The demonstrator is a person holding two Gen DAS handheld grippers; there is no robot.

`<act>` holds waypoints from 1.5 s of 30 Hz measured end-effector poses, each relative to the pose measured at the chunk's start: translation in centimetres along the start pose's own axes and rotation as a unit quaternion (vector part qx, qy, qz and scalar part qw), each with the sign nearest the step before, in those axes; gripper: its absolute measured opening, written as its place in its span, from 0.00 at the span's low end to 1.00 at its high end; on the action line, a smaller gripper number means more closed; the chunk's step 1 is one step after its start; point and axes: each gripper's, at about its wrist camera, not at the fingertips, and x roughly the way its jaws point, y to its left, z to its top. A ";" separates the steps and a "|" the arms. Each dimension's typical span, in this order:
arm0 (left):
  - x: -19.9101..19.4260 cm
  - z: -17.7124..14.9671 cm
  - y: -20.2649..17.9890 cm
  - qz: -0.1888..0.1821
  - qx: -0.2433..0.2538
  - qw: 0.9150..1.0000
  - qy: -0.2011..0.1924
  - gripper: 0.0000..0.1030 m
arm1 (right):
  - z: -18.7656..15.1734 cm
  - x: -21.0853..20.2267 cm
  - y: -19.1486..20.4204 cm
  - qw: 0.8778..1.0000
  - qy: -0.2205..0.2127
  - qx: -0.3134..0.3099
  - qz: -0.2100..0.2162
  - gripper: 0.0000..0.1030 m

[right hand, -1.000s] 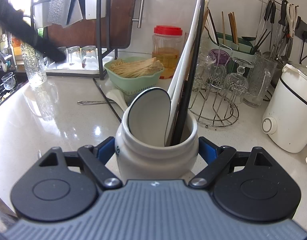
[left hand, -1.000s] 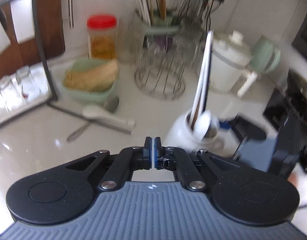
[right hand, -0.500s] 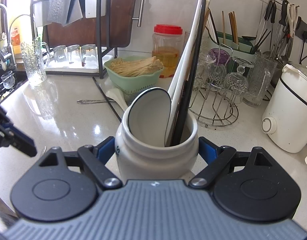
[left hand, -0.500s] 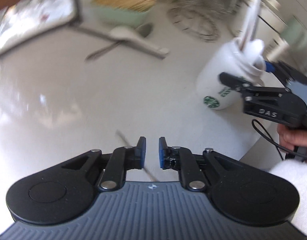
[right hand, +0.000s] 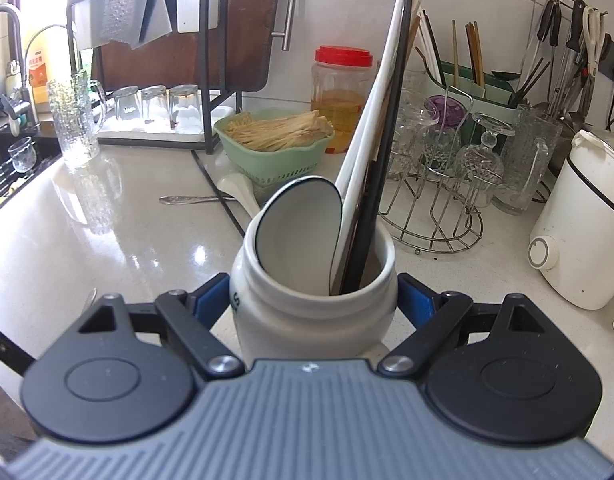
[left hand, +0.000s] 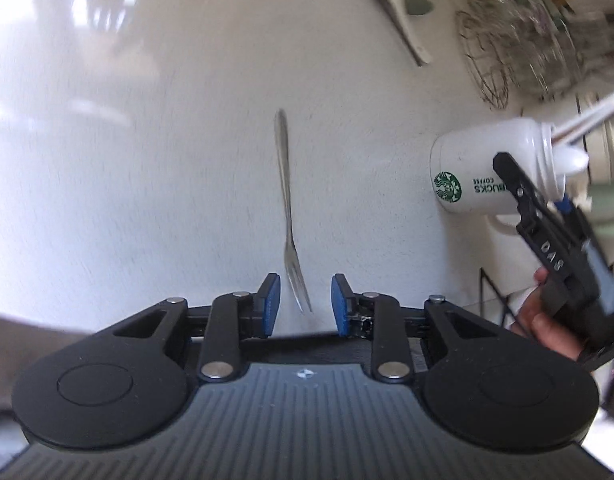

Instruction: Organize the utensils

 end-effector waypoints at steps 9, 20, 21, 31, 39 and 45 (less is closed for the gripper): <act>1.3 -0.6 1.0 -0.010 -0.075 0.997 0.016 0.31 | -0.1 -0.1 -0.1 1.000 -0.002 -0.005 0.007 0.88; 2.4 0.3 0.5 -0.007 -0.091 0.996 0.020 0.10 | -0.3 -0.1 -0.1 1.000 -0.007 -0.003 0.007 0.88; 2.5 0.3 0.4 -0.005 -0.089 0.996 0.020 0.08 | -0.3 -0.1 -0.1 1.000 -0.008 -0.003 0.007 0.88; 1.0 1.4 -2.5 0.041 0.000 0.999 -0.005 0.00 | -0.4 -0.2 -0.1 1.000 -0.010 0.000 0.004 0.88; -1.2 2.4 -7.3 0.077 0.140 0.987 -0.007 0.00 | -0.4 -0.2 -0.1 1.000 -0.012 0.003 0.002 0.88; -4.0 4.2 -10.5 0.110 0.229 0.967 -0.010 0.00 | -0.3 -0.2 -0.1 1.000 -0.012 0.002 0.002 0.88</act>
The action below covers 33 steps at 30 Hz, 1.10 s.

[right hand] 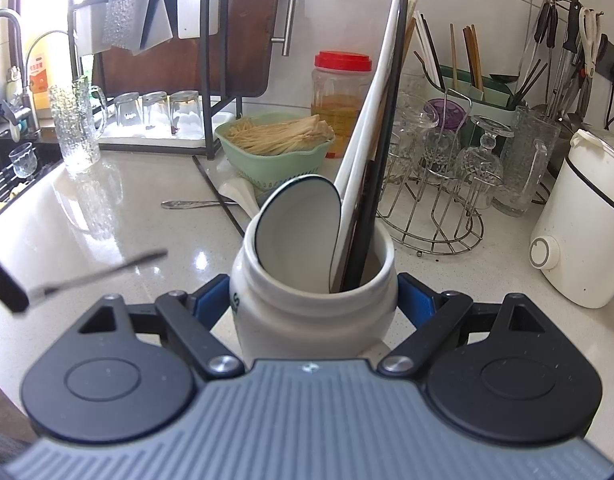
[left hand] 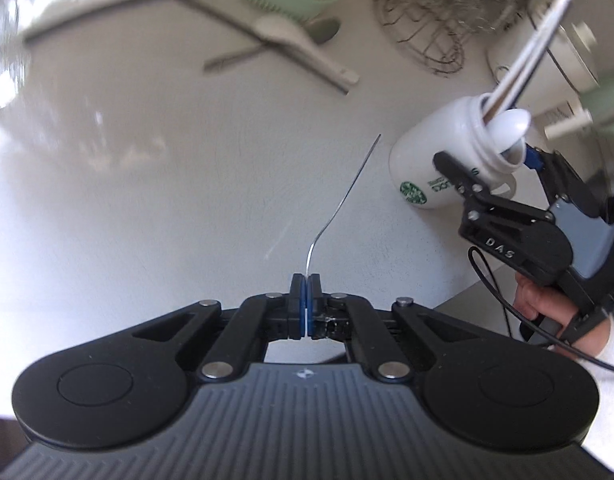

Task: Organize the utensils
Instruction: 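Lift the metal fork and carry it above the white jar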

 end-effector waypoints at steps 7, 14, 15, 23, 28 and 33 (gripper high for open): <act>-4.0 2.0 -2.2 0.033 0.105 0.994 0.003 0.00 | 0.0 0.0 0.0 1.000 0.001 -0.001 0.000 0.88; -6.7 4.0 -6.0 0.086 0.246 0.965 0.002 0.00 | 0.0 0.0 0.0 1.000 -0.001 -0.001 0.001 0.88; -7.0 4.4 -6.5 0.096 0.265 0.959 0.001 0.00 | -0.1 0.0 0.0 1.000 -0.001 -0.001 0.001 0.88; -8.0 6.2 -10.8 0.138 0.396 0.908 0.007 0.00 | -0.1 0.0 0.0 1.000 0.000 -0.003 0.001 0.88; -7.4 5.9 -13.1 0.168 0.478 0.862 0.018 0.00 | -0.1 0.0 0.0 1.000 -0.001 -0.002 0.001 0.88; -6.6 5.8 -14.9 0.192 0.534 0.823 0.027 0.00 | 0.0 0.0 0.0 1.000 -0.001 -0.002 0.002 0.88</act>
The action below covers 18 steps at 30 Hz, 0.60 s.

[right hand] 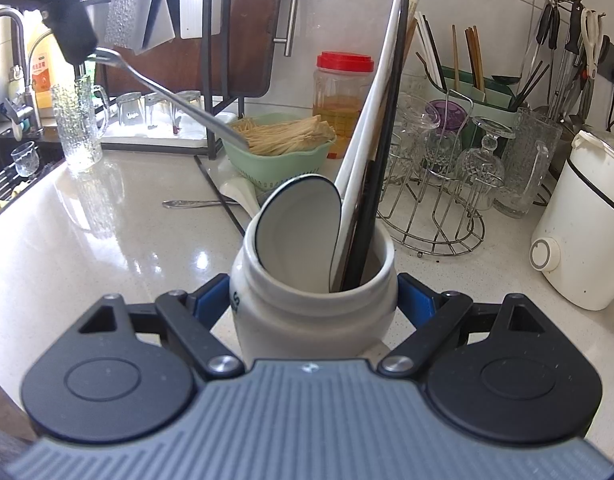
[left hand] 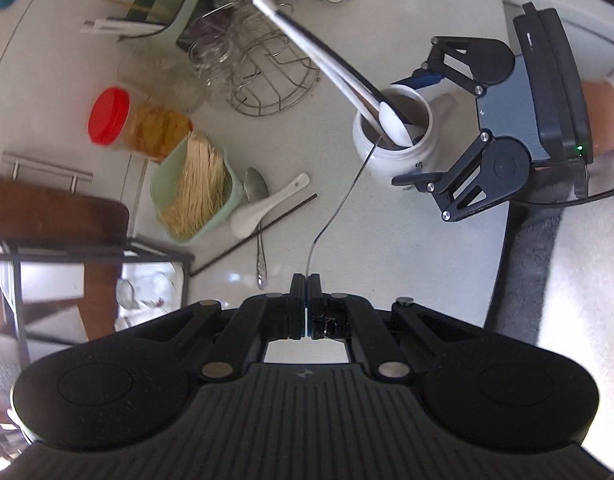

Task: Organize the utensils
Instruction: 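Lift the metal fork and carry it above the white jar, then lower the fork into the jar and open the left gripper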

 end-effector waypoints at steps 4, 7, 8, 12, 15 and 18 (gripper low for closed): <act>0.3 1.2 -0.3 0.028 0.043 0.999 0.009 0.01 | 0.0 0.0 0.0 1.000 -0.002 0.000 0.001 0.88; 0.6 2.2 -0.6 0.033 0.068 0.997 0.014 0.01 | -0.1 0.0 0.0 1.000 -0.004 0.001 0.003 0.88; 0.7 2.5 -0.8 0.039 0.080 0.996 0.014 0.01 | -0.1 0.0 -0.1 1.000 -0.004 0.000 0.003 0.88; 1.3 3.6 -1.5 0.049 0.111 0.992 0.019 0.01 | -0.2 0.0 -0.3 1.000 -0.005 -0.003 0.008 0.88; 1.7 4.2 -2.1 0.053 0.132 0.990 0.022 0.01 | -0.2 -0.1 -0.4 1.000 -0.007 -0.005 0.011 0.88; 2.1 4.9 -2.5 0.051 0.146 0.988 0.025 0.01 | -0.3 -0.1 -0.5 1.000 -0.008 -0.007 0.014 0.88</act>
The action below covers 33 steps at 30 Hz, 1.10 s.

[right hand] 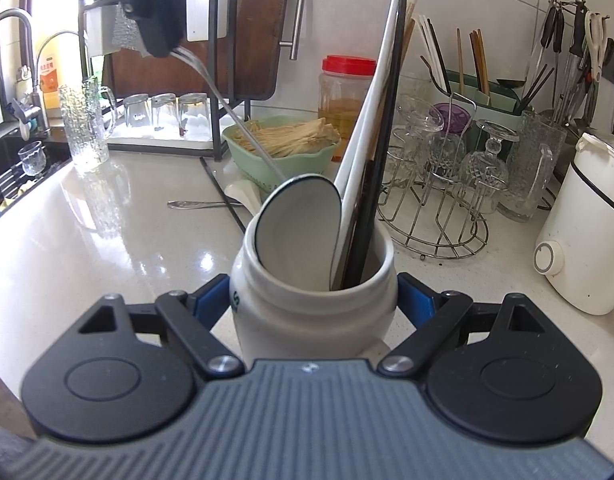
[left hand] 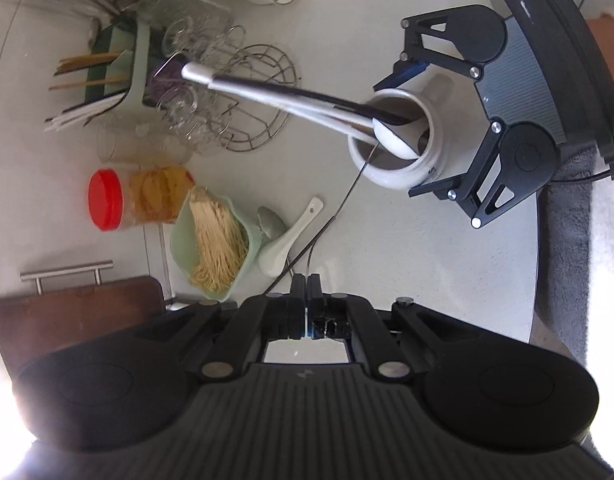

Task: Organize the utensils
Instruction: 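Lower the fork into the jar and open the left gripper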

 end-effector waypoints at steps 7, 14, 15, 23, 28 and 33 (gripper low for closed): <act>0.1 1.8 -0.5 0.003 0.030 1.000 0.000 0.01 | -0.1 -0.1 -0.1 1.000 -0.004 -0.002 0.005 0.88; 0.0 3.5 -1.0 -0.007 0.048 0.999 -0.006 0.01 | -0.2 -0.1 -0.2 1.000 -0.006 -0.003 0.006 0.88; -0.1 3.8 -1.1 -0.009 0.048 0.999 -0.009 0.01 | -0.2 -0.1 -0.2 1.000 -0.007 -0.003 0.006 0.88; 0.2 5.5 -1.0 -0.034 0.021 0.999 -0.031 0.01 | -0.2 -0.2 -0.2 1.000 -0.008 -0.003 0.006 0.88; 1.0 6.0 -0.9 -0.056 -0.005 0.998 -0.041 0.01 | -0.2 -0.2 -0.3 1.000 -0.010 -0.004 0.006 0.88; 2.0 5.6 -0.8 -0.067 -0.035 0.996 -0.052 0.01 | -0.2 -0.2 -0.3 1.000 -0.010 -0.005 0.007 0.88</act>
